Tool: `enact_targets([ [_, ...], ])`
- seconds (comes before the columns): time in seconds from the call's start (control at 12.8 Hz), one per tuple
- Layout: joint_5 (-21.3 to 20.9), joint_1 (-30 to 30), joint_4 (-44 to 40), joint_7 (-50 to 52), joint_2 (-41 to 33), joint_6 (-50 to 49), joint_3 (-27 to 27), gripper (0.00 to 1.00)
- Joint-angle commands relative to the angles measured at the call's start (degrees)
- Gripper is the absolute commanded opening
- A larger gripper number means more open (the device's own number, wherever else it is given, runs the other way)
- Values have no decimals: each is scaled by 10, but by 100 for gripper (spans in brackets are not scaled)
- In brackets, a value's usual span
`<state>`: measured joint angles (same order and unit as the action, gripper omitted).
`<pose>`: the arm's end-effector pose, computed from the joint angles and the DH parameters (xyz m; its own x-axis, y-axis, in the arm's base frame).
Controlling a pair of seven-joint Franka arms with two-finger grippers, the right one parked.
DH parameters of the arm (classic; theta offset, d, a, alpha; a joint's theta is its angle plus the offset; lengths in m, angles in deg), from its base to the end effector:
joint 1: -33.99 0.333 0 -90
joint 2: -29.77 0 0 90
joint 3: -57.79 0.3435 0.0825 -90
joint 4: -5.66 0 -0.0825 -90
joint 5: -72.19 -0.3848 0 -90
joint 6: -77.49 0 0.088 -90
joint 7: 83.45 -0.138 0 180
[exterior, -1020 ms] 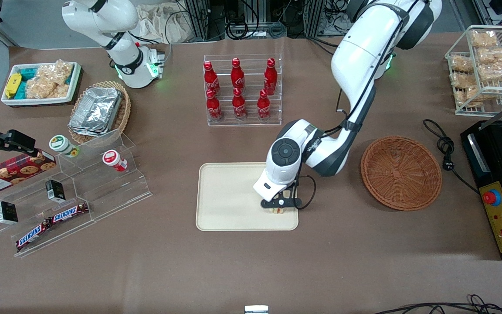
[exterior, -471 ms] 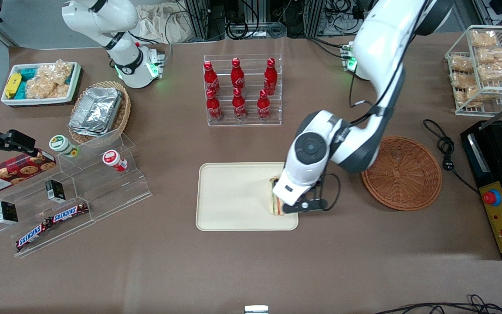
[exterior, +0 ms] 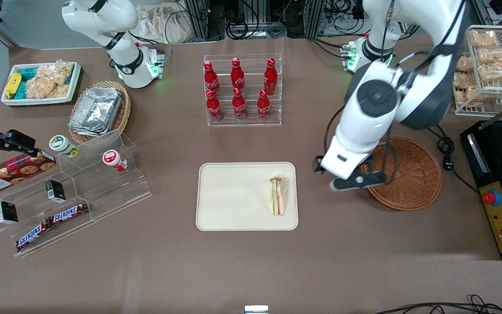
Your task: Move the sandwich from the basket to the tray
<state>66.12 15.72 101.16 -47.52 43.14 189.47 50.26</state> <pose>0.5885 -0.2662 0.4701 0.9861 0.1422 0.0859 0.1448 -0.9892 -0.0241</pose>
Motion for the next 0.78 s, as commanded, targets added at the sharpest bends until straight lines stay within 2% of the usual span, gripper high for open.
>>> enact_targets([
  [0.0,4,45,68,-28,-72,8,-6,100],
  [0.16,11,79,67,-60,-88,-5,-6,100],
  [0.39,65,163,21,-147,-88,-43,-6,100],
  [0.71,64,194,-62,-185,-47,-113,-5,100],
])
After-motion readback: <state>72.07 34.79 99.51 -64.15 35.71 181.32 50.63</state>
